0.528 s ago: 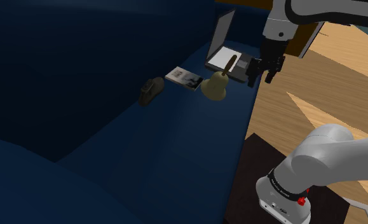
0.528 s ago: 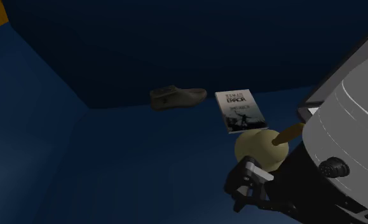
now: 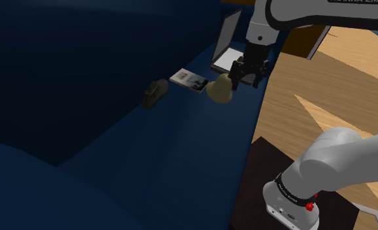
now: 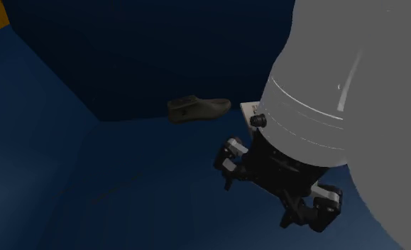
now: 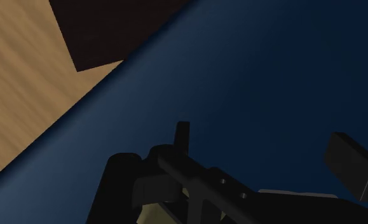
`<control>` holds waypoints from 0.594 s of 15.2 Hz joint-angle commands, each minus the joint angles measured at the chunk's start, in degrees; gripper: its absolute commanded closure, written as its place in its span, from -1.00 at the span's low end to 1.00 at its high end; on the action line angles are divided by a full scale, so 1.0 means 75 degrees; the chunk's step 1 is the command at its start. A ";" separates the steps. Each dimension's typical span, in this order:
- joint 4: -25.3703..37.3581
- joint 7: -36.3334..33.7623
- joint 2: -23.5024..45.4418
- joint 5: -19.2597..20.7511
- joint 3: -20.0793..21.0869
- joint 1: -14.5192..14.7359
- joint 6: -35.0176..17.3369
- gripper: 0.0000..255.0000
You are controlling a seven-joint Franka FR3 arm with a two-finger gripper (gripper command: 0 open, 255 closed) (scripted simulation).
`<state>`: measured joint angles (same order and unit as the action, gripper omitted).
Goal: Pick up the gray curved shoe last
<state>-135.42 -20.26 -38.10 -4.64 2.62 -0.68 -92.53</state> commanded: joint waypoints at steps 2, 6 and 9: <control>0.0223 -0.0831 0.0512 -0.0328 0.0448 0.0041 -0.0428 -1.00; 0.0723 -0.1839 0.1390 -0.0576 0.0963 0.0041 -0.0998 -1.00; 0.1212 -0.2595 0.2116 -0.0643 0.1313 0.0020 -0.1382 -1.00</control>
<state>-127.55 -37.41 -23.74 -9.17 11.44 -0.59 -102.17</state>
